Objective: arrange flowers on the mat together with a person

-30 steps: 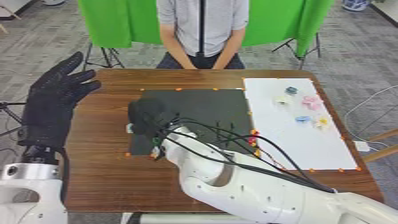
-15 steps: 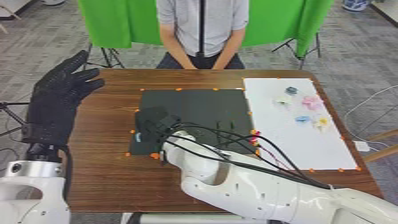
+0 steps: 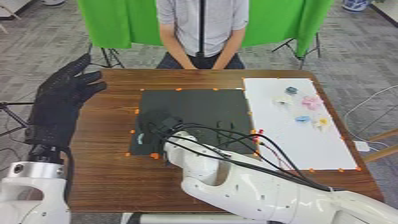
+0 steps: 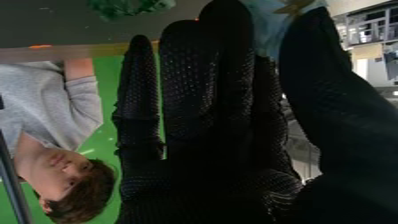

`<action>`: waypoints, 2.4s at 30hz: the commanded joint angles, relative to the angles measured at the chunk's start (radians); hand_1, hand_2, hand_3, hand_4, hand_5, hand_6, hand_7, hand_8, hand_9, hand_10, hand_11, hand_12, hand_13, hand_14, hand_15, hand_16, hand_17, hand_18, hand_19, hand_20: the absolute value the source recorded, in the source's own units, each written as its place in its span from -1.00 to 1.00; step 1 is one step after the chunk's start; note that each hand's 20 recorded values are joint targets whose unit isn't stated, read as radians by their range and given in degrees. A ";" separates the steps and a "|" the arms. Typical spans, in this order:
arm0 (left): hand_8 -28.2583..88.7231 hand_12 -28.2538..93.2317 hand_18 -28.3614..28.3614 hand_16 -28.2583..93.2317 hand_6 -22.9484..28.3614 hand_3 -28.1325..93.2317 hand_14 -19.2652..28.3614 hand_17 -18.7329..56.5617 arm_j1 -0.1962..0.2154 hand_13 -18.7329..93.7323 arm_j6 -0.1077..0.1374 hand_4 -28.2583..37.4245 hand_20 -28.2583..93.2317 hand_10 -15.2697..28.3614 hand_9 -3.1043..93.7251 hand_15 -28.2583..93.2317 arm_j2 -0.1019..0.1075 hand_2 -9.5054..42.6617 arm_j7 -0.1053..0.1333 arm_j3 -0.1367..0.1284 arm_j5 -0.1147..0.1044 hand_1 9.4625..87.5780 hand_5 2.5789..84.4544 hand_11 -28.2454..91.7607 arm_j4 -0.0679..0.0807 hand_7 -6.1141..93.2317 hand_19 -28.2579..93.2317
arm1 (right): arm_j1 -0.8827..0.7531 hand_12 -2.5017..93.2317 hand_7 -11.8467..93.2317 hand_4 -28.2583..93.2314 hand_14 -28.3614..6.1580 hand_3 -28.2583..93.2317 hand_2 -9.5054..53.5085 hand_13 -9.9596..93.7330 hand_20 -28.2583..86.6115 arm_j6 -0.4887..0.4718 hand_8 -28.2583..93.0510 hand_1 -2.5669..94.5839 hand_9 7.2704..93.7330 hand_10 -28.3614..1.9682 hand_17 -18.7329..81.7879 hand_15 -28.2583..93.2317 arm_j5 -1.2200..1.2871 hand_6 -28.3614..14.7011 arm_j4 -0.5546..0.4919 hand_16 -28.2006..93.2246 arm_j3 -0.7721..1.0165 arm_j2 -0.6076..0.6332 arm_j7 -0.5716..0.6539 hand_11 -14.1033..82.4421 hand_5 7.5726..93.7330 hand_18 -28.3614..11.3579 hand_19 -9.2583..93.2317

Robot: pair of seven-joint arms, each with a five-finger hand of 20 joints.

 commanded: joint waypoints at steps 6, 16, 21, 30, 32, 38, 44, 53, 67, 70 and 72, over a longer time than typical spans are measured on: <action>-0.70 -0.39 0.74 -0.73 0.17 0.74 0.92 -0.78 0.005 -0.26 -0.014 -1.00 -0.39 0.60 -0.26 0.38 -0.014 -0.42 -0.031 0.008 0.010 -0.69 -0.22 -0.08 0.008 -0.59 0.27 | 0.007 -0.45 -0.43 -1.00 0.32 0.60 -1.00 0.59 -0.36 -0.017 -0.75 -0.05 0.62 0.26 -0.06 0.53 -0.024 0.45 -0.019 -0.26 -0.004 -0.011 0.017 0.08 0.37 -0.37 0.74; -0.70 -0.39 0.74 -0.73 0.17 0.74 0.92 -0.78 -0.004 -0.26 -0.016 -1.00 -0.39 0.60 -0.26 0.38 -0.019 -0.44 -0.032 0.015 0.015 -0.68 -0.22 -0.07 0.011 -0.59 0.27 | 0.036 -0.43 -0.35 -1.00 0.32 0.53 -1.00 0.58 -0.35 0.062 -0.74 0.00 0.56 0.31 -0.07 0.54 -0.023 0.41 -0.013 -0.27 -0.045 -0.008 0.043 0.07 0.35 -0.37 0.73; -0.70 -0.39 0.74 -0.73 0.18 0.74 0.92 -0.78 -0.010 -0.26 -0.020 -1.00 -0.39 0.60 -0.26 0.38 -0.023 -0.44 -0.037 0.018 0.019 -0.68 -0.22 -0.07 0.013 -0.59 0.27 | 0.053 -0.35 0.08 -1.00 0.35 0.35 -1.00 0.57 -0.36 0.104 -0.53 0.18 0.54 0.35 -0.06 0.55 -0.029 0.33 -0.004 -0.28 -0.070 -0.006 0.057 -0.01 0.24 -0.37 0.73; -0.70 -0.39 0.74 -0.73 0.18 0.74 0.92 -0.78 -0.002 -0.26 -0.019 -1.00 -0.39 0.60 -0.26 0.38 -0.027 -0.45 -0.036 0.015 0.017 -0.67 -0.22 -0.07 0.012 -0.59 0.27 | 0.050 -0.19 0.50 -1.00 0.47 0.06 -1.00 0.59 -0.37 0.108 -0.46 0.50 0.66 0.40 -0.04 0.50 -0.035 0.42 -0.007 -0.19 -0.069 -0.005 0.036 -0.12 0.31 -0.33 0.72; -0.70 -0.39 0.74 -0.73 0.18 0.74 0.92 -0.78 0.000 -0.26 -0.023 -1.00 -0.39 0.60 -0.26 0.38 -0.029 -0.45 -0.039 0.013 0.019 -0.67 -0.22 -0.08 0.012 -0.59 0.27 | 0.046 -0.19 0.48 -1.00 0.47 0.05 -1.00 0.60 -0.36 0.100 -0.48 0.50 0.68 0.41 -0.04 0.49 -0.032 0.43 -0.008 -0.19 -0.064 -0.005 0.031 -0.15 0.33 -0.33 0.72; -0.70 -0.39 0.74 -0.73 0.18 0.74 0.92 -0.78 0.013 -0.26 -0.016 -1.00 -0.39 0.61 -0.26 0.38 -0.031 -0.44 -0.040 0.011 0.014 -0.67 -0.21 -0.07 0.010 -0.59 0.27 | 0.033 -0.17 0.14 -1.00 0.41 0.33 -1.00 0.59 -0.33 0.093 -0.55 0.30 0.72 0.44 -0.06 0.46 -0.025 0.45 -0.022 -0.18 -0.051 0.000 0.016 -0.33 0.48 -0.35 0.69; -0.70 -0.39 0.74 -0.73 0.19 0.74 0.92 -0.79 0.060 -0.26 0.001 -1.00 -0.39 0.60 -0.26 0.38 -0.039 -0.43 -0.045 -0.018 0.015 -0.67 -0.21 -0.07 -0.009 -0.59 0.27 | 0.000 -0.19 0.04 -1.00 0.35 0.36 -1.00 0.58 -0.33 0.081 -0.58 0.24 0.69 0.43 -0.06 0.49 -0.020 0.43 -0.085 -0.23 0.002 0.011 -0.021 -0.32 0.46 -0.37 0.69; -0.70 -0.39 0.75 -0.74 0.16 0.72 0.93 -0.79 0.179 -0.27 0.016 -1.00 -0.39 0.58 -0.28 0.38 -0.067 -0.47 0.017 -0.106 0.015 -0.75 -0.23 -0.09 -0.034 -0.60 0.27 | -0.211 -0.59 -0.32 -0.99 0.09 0.60 -0.93 0.43 -0.34 -0.113 -0.77 -0.21 0.39 -0.02 -0.15 0.47 0.362 0.37 -0.324 -0.31 0.361 0.070 -0.083 -0.09 0.32 -0.47 0.57; -0.69 -0.38 0.76 -0.71 0.14 0.69 0.94 -0.79 0.271 -0.26 0.035 -1.00 -0.38 0.56 -0.30 0.40 -0.101 -0.46 0.052 -0.145 -0.022 -0.82 -0.24 -0.11 -0.037 -0.61 0.26 | -0.769 -0.63 -0.46 -0.97 -0.30 0.62 -0.65 0.13 -0.33 -0.209 -0.74 -0.36 0.05 -0.32 -0.32 0.45 1.029 0.20 -0.504 -0.39 1.089 0.033 -0.176 -0.27 0.03 -0.60 0.43; -0.69 -0.38 0.76 -0.72 0.13 0.69 0.95 -0.79 0.278 -0.26 0.035 -1.00 -0.38 0.56 -0.29 0.40 -0.103 -0.44 0.061 -0.141 -0.028 -0.84 -0.23 -0.11 -0.033 -0.62 0.26 | -0.849 -0.64 -0.46 -0.97 -0.32 0.63 -0.65 0.09 -0.33 -0.214 -0.74 -0.37 0.00 -0.31 -0.34 0.42 1.095 0.21 -0.517 -0.41 1.188 0.054 -0.228 -0.29 -0.01 -0.59 0.41; -0.69 -0.38 0.76 -0.73 0.13 0.69 0.94 -0.79 0.281 -0.27 0.036 -1.00 -0.38 0.56 -0.29 0.38 -0.102 -0.44 0.065 -0.140 -0.034 -0.84 -0.23 -0.11 -0.029 -0.62 0.25 | -0.888 -0.64 -0.47 -0.97 -0.34 0.63 -0.65 0.06 -0.33 -0.213 -0.74 -0.38 -0.02 -0.30 -0.36 0.39 1.154 0.21 -0.520 -0.42 1.251 0.066 -0.240 -0.31 -0.02 -0.59 0.39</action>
